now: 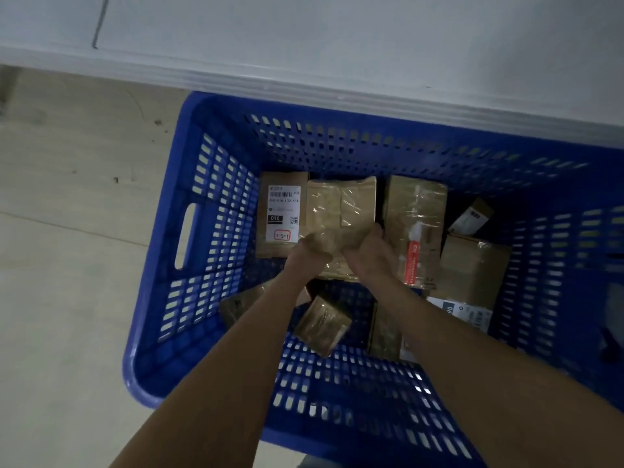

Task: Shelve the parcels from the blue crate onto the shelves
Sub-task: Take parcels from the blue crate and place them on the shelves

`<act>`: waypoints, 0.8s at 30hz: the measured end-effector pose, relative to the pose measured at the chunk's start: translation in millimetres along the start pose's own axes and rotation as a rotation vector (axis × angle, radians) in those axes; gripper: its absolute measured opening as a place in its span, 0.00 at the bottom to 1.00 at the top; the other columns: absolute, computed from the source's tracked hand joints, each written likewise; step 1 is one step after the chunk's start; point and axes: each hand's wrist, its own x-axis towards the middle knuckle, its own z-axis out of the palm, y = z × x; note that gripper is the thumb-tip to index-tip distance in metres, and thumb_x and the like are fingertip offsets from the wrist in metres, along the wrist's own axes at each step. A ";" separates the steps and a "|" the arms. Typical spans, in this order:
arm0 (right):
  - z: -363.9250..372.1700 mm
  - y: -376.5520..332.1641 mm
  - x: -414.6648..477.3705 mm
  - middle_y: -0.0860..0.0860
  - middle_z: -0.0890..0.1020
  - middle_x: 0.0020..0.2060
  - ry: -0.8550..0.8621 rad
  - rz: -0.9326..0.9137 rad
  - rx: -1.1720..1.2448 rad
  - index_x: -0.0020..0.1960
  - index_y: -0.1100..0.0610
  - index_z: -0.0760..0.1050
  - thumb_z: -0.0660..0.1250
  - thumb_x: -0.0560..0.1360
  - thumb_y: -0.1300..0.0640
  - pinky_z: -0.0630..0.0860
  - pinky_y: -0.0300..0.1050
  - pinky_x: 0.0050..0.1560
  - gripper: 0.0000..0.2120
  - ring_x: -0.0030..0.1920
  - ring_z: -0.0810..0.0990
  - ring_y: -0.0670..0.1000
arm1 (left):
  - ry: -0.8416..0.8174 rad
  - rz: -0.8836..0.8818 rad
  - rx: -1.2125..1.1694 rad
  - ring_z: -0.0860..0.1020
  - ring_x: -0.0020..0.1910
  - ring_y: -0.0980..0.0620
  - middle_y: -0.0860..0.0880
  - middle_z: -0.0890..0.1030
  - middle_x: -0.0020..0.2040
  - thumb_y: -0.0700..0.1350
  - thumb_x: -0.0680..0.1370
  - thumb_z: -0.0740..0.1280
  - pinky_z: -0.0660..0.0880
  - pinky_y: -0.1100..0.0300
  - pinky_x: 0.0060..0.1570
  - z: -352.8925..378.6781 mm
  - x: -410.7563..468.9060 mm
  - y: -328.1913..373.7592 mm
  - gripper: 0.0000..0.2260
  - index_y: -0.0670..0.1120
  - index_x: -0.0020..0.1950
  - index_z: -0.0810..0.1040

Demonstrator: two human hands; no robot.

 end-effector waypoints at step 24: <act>-220.9 -148.4 -286.9 0.52 0.80 0.56 -0.077 0.059 0.854 0.58 0.49 0.74 0.66 0.77 0.47 0.78 0.50 0.50 0.12 0.54 0.79 0.56 | 0.199 -0.001 -0.610 0.76 0.58 0.44 0.44 0.74 0.63 0.52 0.73 0.72 0.74 0.46 0.60 -207.1 -348.5 108.7 0.31 0.45 0.71 0.65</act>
